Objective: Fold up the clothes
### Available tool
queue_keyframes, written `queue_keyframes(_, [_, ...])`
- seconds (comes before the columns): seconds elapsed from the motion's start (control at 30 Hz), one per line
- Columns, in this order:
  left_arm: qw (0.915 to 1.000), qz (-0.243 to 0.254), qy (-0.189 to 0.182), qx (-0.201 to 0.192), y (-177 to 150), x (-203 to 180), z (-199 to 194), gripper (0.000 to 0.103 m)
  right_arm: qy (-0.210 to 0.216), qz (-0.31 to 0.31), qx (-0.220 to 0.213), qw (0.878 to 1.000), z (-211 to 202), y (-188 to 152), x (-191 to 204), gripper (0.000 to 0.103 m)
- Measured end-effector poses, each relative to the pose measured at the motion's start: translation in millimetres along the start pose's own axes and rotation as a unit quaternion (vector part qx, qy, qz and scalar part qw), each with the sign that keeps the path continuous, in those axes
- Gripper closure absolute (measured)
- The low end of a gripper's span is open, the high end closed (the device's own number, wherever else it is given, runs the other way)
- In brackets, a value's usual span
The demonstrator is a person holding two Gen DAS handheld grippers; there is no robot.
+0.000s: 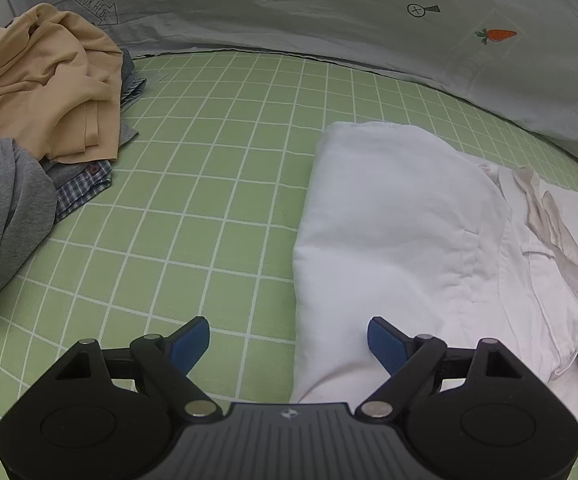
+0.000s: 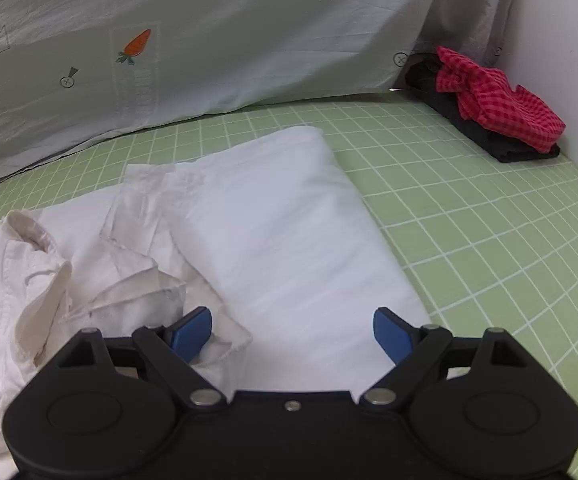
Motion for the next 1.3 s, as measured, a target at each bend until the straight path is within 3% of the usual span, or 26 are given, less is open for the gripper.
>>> queue_keyframes(0.17, [1.0,0.003,-0.002,0.009,-2.8,1.8,2.8,0.016,0.036,-0.072,0.029,0.996,7.0,-22.6,47.3,0.017])
queue_keyframes(0.33, [0.9998,-0.006,-0.003,0.016,-4.5,4.4,5.3,0.016,0.026,-0.117,0.031,0.992,-2.3,-32.2,61.3,0.021])
queue_keyframes(0.47, [0.9997,-0.015,-0.005,0.02,-5.5,5.7,6.9,0.016,0.041,-0.06,-0.026,0.997,-30.8,-14.4,42.5,0.018])
queue_keyframes(0.6, [0.9994,-0.024,-0.006,0.024,-6.4,6.9,8.4,0.016,-0.018,0.002,-0.062,0.998,-38.6,1.6,17.9,0.005])
queue_keyframes(0.67, [0.9992,-0.028,-0.007,0.026,-6.9,7.5,9.2,0.016,-0.041,0.008,-0.023,0.999,-21.0,-2.7,10.3,0.005])
queue_keyframes(0.8, [0.9988,-0.031,-0.018,0.033,-7.8,6.4,14.3,0.016,-0.033,-0.043,0.065,0.996,11.8,-34.0,23.5,0.005])
queue_keyframes(0.87, [0.9985,-0.034,-0.024,0.036,-8.0,6.6,17.1,0.016,-0.051,-0.052,0.048,0.996,8.9,-40.0,29.4,0.002])
queue_keyframes(1.0, [0.9977,-0.045,-0.034,0.038,-5.2,8.5,23.3,0.014,-0.047,-0.044,0.064,0.996,6.7,-31.8,24.9,0.002])
queue_keyframes(1.2, [0.9954,-0.061,-0.062,0.038,1.7,9.1,33.1,0.014,-0.075,-0.02,0.044,0.996,-5.3,-26.5,13.7,0.003])
queue_keyframes(1.3, [0.9929,-0.071,-0.088,0.036,4.4,8.5,35.6,0.026,-0.09,0.0,0.037,0.995,-7.4,-21.4,4.7,0.003])
Point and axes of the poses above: each gripper's, at about its wrist camera, not at the fingertips, and z roughly the way its jaws point, x to its left, y to its top, the point moved 3 cm from there along z, roughly the way its jaws point
